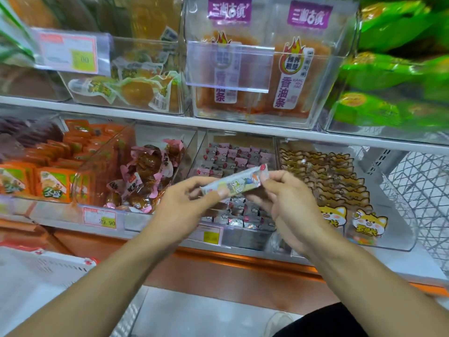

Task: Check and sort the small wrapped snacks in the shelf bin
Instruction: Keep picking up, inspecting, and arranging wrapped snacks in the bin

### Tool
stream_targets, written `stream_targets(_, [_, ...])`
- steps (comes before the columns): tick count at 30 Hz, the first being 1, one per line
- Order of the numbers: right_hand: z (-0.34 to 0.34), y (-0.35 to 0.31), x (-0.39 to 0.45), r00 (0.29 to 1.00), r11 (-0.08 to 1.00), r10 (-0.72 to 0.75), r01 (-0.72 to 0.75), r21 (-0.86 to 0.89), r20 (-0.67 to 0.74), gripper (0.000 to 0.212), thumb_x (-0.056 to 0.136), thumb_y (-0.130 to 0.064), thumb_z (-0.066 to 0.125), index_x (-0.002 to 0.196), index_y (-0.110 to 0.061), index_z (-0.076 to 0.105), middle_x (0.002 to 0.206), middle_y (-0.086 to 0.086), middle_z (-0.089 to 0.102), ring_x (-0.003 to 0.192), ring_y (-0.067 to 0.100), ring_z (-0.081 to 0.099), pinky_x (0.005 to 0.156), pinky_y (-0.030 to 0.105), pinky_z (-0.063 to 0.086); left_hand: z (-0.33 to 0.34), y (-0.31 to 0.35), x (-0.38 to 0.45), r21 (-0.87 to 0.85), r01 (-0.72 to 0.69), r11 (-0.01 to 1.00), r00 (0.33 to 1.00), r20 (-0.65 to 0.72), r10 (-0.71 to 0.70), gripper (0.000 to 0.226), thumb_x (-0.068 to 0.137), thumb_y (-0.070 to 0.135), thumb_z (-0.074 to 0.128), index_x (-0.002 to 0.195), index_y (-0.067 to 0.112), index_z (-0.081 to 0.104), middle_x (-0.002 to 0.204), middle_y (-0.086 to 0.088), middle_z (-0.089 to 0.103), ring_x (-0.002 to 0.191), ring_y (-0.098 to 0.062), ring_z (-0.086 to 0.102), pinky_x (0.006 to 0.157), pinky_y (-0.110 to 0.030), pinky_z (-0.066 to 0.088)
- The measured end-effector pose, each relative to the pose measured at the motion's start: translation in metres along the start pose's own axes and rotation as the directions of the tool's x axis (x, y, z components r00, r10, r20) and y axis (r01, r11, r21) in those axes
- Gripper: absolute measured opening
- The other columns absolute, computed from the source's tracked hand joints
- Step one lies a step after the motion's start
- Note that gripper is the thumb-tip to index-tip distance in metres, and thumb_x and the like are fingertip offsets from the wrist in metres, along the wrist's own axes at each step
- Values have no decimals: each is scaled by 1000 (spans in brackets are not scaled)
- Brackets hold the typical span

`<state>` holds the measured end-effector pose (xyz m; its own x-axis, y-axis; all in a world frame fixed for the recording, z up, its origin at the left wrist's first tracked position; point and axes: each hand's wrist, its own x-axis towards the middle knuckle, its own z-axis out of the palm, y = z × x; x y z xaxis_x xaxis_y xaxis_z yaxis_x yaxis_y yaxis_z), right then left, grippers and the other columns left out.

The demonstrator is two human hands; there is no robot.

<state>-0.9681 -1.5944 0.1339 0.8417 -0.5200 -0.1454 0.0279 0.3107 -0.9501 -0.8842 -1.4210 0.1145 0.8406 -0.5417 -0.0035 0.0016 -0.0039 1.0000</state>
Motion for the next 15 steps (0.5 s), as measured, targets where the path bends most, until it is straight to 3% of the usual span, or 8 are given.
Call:
stream_targets(4, [3,-2,-5,968,940,218,-243,241,125,19,100,-4,55,112,9,62,103,23,75,99,32,73,71,32,62,-14,1,-11,-178,53,983,996,-66,-66,55,64,33,83,110,6,69,99,-16,78,88,-32,76,72,-26,62])
stream_targets(9, [8,-1,-5,898,900,321,-389,200,301,41,93,-26,68,119,5,62,113,25,72,100,43,72,76,39,63,-28,-5,-19,-210,25,977,995,-88,-44,51,61,20,86,107,7,68,100,-17,77,87,-28,76,69,-23,59])
stream_targets(12, [7,2,-4,874,935,312,-352,42,373,43,80,-20,77,111,3,61,110,22,73,101,35,73,79,34,63,-33,-9,-21,-164,10,986,998,-60,-20,55,57,12,87,109,10,68,107,-11,77,100,-25,75,78,-23,59])
stream_targets(15, [6,8,-1,908,976,209,-219,-15,364,35,74,-8,77,101,-5,54,106,20,74,94,29,74,80,35,63,-35,-11,-21,-228,58,972,998,-10,-61,64,59,5,86,119,9,63,116,-11,75,108,-28,72,86,-27,59])
